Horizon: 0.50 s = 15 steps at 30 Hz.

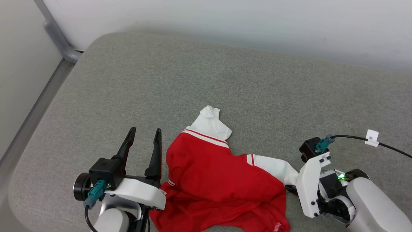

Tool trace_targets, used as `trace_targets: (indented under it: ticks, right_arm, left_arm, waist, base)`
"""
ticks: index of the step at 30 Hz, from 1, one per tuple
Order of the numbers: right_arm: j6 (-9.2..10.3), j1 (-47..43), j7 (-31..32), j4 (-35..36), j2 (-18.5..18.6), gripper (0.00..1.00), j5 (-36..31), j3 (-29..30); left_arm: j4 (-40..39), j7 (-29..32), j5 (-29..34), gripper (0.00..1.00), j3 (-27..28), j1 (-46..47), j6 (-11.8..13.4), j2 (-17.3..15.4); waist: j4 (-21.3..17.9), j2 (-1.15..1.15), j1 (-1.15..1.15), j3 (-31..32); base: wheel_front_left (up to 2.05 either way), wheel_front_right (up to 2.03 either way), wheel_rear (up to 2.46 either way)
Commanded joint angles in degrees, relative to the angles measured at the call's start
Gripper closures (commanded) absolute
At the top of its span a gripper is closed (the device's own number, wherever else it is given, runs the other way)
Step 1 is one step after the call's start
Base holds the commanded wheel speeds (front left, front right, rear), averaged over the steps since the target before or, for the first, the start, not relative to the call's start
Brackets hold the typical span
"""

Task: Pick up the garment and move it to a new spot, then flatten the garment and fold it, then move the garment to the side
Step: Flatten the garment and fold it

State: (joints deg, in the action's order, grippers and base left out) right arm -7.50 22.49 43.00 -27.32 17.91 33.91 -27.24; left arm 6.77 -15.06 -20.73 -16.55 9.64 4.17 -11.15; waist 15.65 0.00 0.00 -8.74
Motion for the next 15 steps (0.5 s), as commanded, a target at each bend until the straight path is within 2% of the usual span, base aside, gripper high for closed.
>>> trace_targets:
  ticks: [1, 7, 8, 15]
  right_arm:
    - [0.06, 0.0, -1.2, -1.1, 0.2, 1.00, -0.3, -0.7]
    - [0.04, 5.8, -7.4, 6.8, 2.4, 1.00, -4.1, 2.8]
    - [0.04, 5.8, -7.4, 6.8, 2.4, 1.00, -4.1, 2.8]
    - [0.03, 7.3, -9.4, 19.7, 4.6, 1.00, -10.2, 8.5]
  left_arm:
    - [0.4, -0.1, 0.6, 0.00, 0.5, -0.4, -0.5, 0.3]
    - [1.1, -0.1, 2.0, 0.00, 1.7, -1.2, -1.4, 0.4]
    - [1.1, -0.1, 2.0, 0.00, 1.7, -1.2, -1.4, 0.4]
    - [1.8, -0.1, 2.8, 0.00, 2.3, -2.3, -2.2, 0.3]
  waist:
    - [-0.6, 0.00, 0.00, 0.2]
    - [-3.0, 0.00, 0.00, 1.4]
    - [-3.0, 0.00, 0.00, 1.4]
    - [-6.8, 0.00, 0.00, 3.5]
  base:
    - [0.00, 0.00, 0.00]
    - [0.00, 0.00, 0.00]
    - [0.00, 0.00, 0.00]
    - [0.00, 0.00, 0.00]
